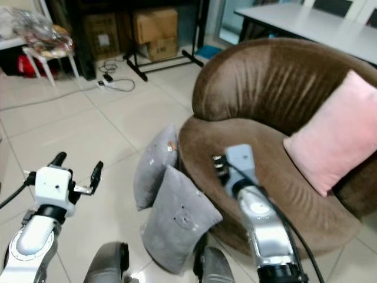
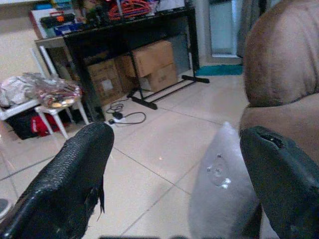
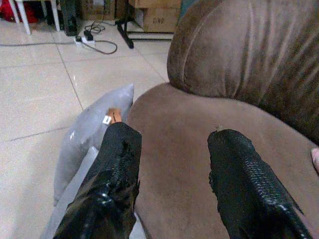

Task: Move the pillow to the sofa from floor

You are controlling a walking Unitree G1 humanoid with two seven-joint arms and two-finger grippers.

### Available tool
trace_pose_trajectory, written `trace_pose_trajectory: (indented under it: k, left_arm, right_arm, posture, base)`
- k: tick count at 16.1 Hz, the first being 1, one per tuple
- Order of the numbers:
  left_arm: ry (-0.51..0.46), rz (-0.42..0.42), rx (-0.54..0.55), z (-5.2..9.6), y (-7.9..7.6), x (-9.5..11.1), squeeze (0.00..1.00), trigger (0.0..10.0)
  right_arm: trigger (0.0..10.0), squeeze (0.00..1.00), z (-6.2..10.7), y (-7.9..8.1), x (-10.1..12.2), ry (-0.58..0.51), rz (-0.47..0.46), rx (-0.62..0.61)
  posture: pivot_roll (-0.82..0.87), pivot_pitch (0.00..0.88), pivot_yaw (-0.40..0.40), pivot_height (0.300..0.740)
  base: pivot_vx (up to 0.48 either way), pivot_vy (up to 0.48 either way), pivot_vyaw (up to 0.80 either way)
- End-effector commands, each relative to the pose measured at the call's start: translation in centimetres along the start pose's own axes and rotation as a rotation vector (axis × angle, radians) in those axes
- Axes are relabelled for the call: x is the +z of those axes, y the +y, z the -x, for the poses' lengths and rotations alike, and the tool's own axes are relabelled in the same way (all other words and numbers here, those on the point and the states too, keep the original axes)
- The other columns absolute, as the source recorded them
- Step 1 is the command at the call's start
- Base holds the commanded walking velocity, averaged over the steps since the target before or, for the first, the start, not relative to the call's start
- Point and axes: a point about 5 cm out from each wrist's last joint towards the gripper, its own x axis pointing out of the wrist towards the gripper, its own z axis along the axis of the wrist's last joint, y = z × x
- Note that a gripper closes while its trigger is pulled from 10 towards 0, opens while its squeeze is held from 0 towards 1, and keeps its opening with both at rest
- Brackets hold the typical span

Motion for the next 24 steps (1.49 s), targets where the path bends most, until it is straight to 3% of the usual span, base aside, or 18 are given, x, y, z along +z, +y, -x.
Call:
trace_pose_trajectory:
  k: [1,12,24]
  left_arm:
    - [0.004,-0.001,0.012,0.12,0.40,-0.03,0.00,10.0]
    - [0.015,-0.006,0.021,-0.02,0.45,-0.19,0.00,10.0]
    - [0.028,-0.019,0.018,-0.01,0.28,-0.43,0.00,10.0]
  right_arm:
    - [10.0,0.00,-0.27,0.68,0.50,-0.015,0.005,0.022]
    - [10.0,0.00,-0.43,0.60,0.63,-0.017,-0.016,0.016]
    - [10.0,0.00,-0.75,0.48,0.80,-0.017,-0.026,0.024]
  posture:
    - [0.07,0.000,-0.078,0.605]
    - [0.07,0.000,-0.077,0.600]
    - [0.07,0.000,-0.087,0.491]
  base:
    - [0.266,0.000,0.00]
    - [0.215,0.000,0.00]
    - [0.000,0.000,0.00]
